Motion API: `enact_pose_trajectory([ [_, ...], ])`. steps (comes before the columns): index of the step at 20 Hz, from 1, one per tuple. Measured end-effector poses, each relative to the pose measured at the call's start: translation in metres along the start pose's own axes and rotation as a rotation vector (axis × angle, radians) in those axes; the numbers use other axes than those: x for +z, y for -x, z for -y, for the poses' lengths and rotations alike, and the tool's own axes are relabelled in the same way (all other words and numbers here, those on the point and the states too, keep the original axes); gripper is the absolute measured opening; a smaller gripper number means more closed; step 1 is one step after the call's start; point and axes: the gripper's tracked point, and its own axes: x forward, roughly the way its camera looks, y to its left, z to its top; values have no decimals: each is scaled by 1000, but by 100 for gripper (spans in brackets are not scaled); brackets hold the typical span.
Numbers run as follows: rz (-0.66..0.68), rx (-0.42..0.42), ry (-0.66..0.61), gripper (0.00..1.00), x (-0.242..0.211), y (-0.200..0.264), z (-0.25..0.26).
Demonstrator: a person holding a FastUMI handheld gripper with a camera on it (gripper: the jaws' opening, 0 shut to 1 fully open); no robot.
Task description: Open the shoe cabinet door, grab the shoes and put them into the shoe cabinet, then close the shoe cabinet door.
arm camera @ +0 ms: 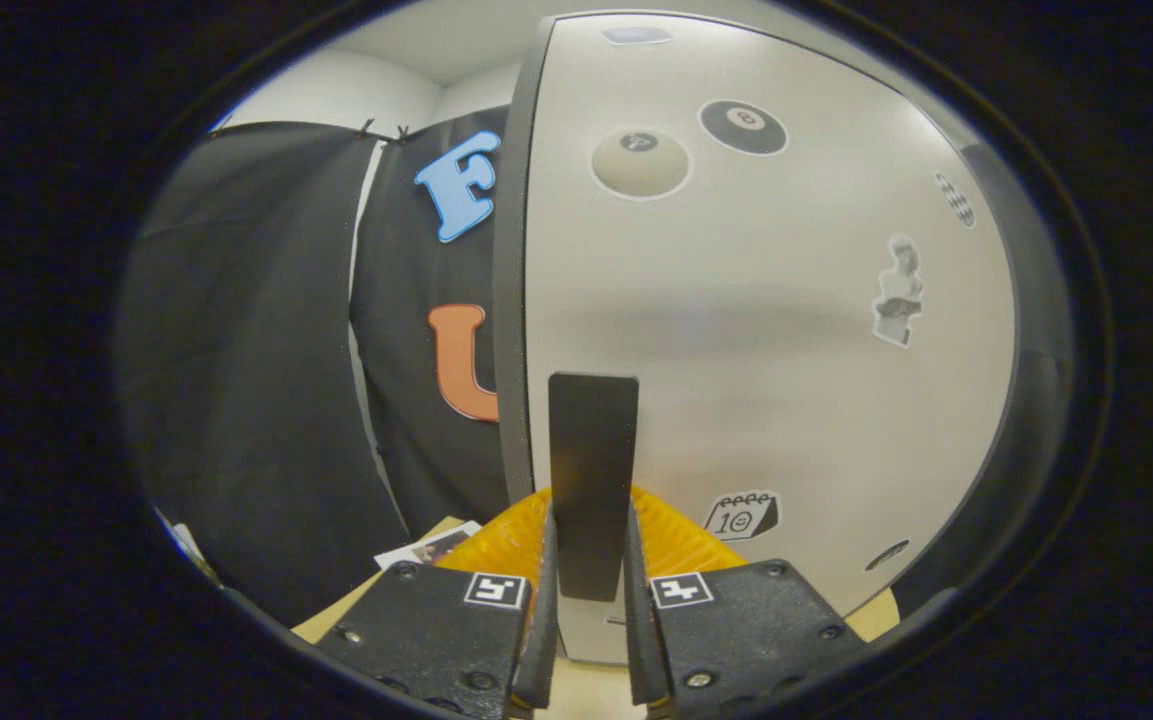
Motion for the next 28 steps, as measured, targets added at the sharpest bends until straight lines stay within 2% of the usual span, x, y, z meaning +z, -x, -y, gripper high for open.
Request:
enact_pose_trajectory([
  [10,-10,91,15,28,-11,75,-5],
  [18,-5,79,-14,27,-19,123,21],
  [28,-8,-80,-22,21,-28,169,67],
])
